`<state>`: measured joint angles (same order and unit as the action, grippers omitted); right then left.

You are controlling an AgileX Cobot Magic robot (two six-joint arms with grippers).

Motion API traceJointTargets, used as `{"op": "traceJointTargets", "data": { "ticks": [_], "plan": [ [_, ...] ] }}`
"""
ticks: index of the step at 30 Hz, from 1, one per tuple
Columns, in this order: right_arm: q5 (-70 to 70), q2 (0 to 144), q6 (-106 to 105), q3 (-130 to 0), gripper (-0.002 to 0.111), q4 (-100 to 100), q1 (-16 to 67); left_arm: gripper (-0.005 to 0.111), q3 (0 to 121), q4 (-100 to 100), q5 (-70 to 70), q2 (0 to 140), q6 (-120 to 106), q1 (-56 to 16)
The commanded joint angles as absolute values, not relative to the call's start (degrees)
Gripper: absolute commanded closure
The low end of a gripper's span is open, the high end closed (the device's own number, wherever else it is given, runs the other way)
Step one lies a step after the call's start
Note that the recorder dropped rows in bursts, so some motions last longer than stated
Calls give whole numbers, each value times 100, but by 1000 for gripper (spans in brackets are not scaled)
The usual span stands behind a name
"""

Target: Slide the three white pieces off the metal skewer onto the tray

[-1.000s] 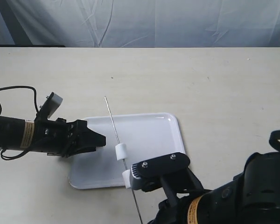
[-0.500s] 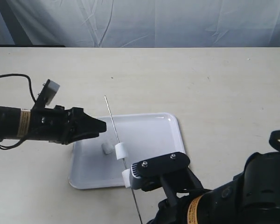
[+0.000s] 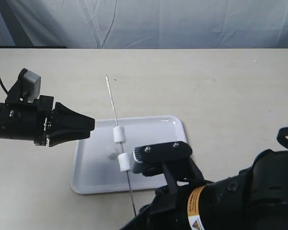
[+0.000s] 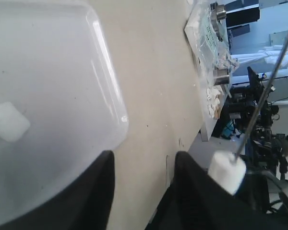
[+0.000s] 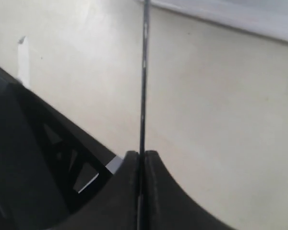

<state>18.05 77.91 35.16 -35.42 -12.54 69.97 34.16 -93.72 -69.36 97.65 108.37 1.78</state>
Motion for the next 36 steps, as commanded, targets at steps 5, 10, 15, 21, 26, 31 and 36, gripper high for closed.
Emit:
{"op": "traceJointTargets", "data": {
  "ticks": [5,10,15,21,26,31,36],
  "plan": [
    [1737,7759,3518,-3514,109,-1196,6327,67,3116,-9047,-6996,9277,11115,19],
    [1786,7759,3518,-3514,109,-1196,6329,67,3116,-8192,-6996,9301,11331,-585],
    [1954,7759,3518,-3514,109,-1452,6329,67,3169,-7492,-6996,9464,11202,-1080],
    [2223,7759,3395,-3514,109,-1652,6340,67,3230,-7346,-6996,9796,11096,-1157],
    [2223,7748,2992,-3563,109,-1980,6340,67,3240,-7229,-6996,10113,10957,-1157],
    [2205,7748,2967,-3662,109,-2003,6340,67,3263,-7202,-6996,10372,10891,-1157],
    [2174,7758,2957,-3690,109,-2018,6340,67,3307,-7148,-6996,10397,10802,-1213]
  ]
}}
